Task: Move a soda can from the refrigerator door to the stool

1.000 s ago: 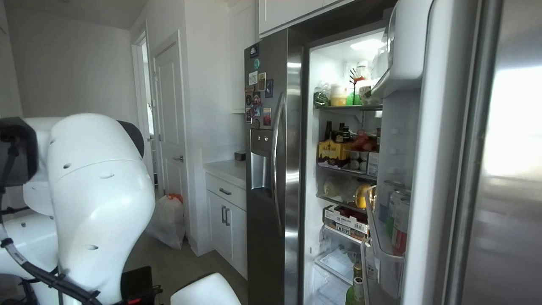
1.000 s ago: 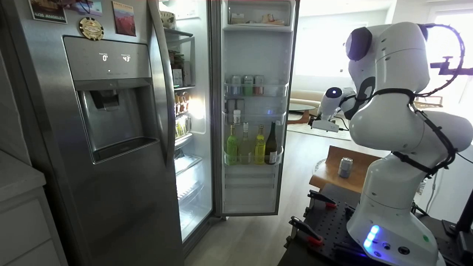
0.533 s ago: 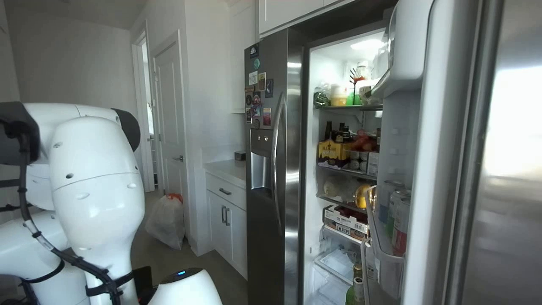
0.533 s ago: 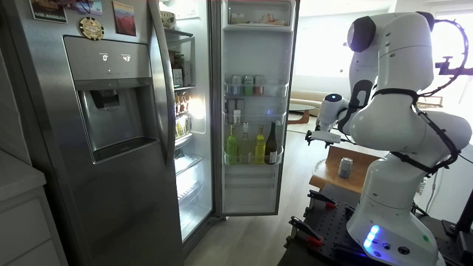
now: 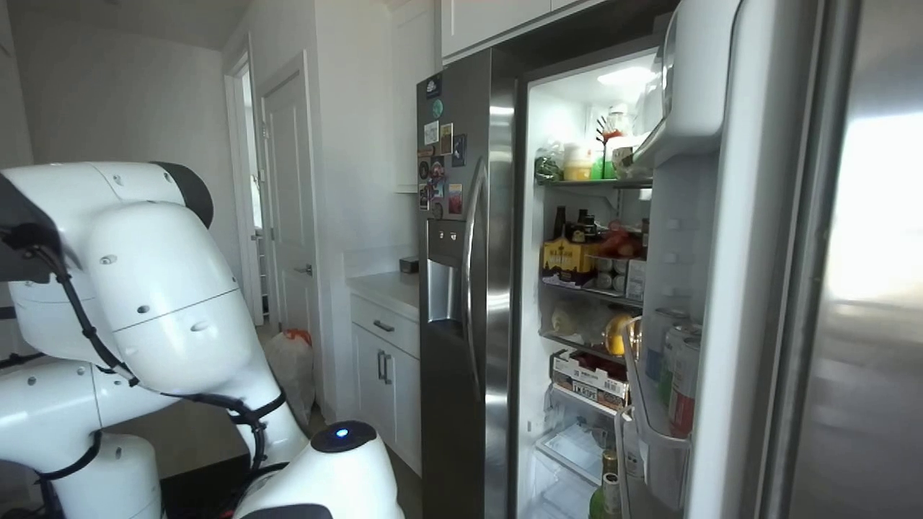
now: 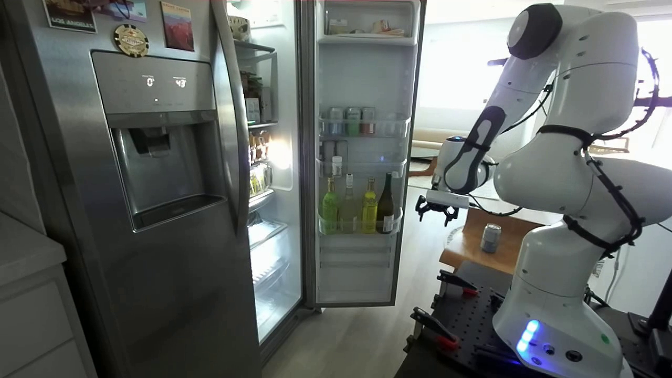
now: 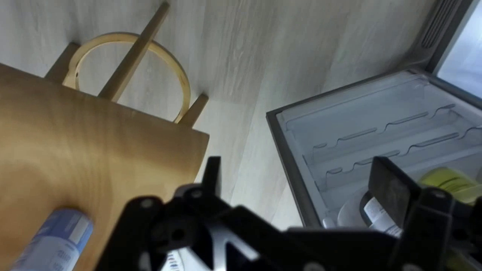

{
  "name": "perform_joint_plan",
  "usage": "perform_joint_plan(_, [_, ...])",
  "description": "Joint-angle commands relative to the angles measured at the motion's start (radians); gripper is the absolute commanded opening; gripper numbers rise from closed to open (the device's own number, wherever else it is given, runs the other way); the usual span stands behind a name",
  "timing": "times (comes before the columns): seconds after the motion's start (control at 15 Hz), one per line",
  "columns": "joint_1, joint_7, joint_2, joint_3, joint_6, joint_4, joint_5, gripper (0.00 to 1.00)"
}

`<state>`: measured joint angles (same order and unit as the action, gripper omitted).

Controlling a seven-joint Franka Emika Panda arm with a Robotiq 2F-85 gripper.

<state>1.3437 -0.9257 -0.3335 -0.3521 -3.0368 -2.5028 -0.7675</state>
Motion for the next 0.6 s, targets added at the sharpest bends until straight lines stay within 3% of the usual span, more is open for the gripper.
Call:
perform_joint_plan(0.0, [0.195, 0.226, 0.024, -0.279, 0.169, 0.022, 0.289, 1.0])
perform_joint_plan(0.07, [-0.067, 0.28, 0.038, -0.016, 0.05, -0.01, 0.382, 1.0])
perform_joint_plan(0.13, [-0.074, 0.346, 0.04, -0.028, 0.064, -0.001, 0.472, 1.0])
perform_joint_plan(0.2, [-0.133, 0.395, 0.039, 0.028, 0.059, 0.001, 0.531, 1.0])
perform_joint_plan(0.33, [-0.209, 0.409, 0.035, 0.096, 0.048, 0.0, 0.557, 1.0])
perform_joint_plan(0.53, [-0.218, 0.409, 0.034, 0.103, 0.045, 0.0, 0.558, 1.0])
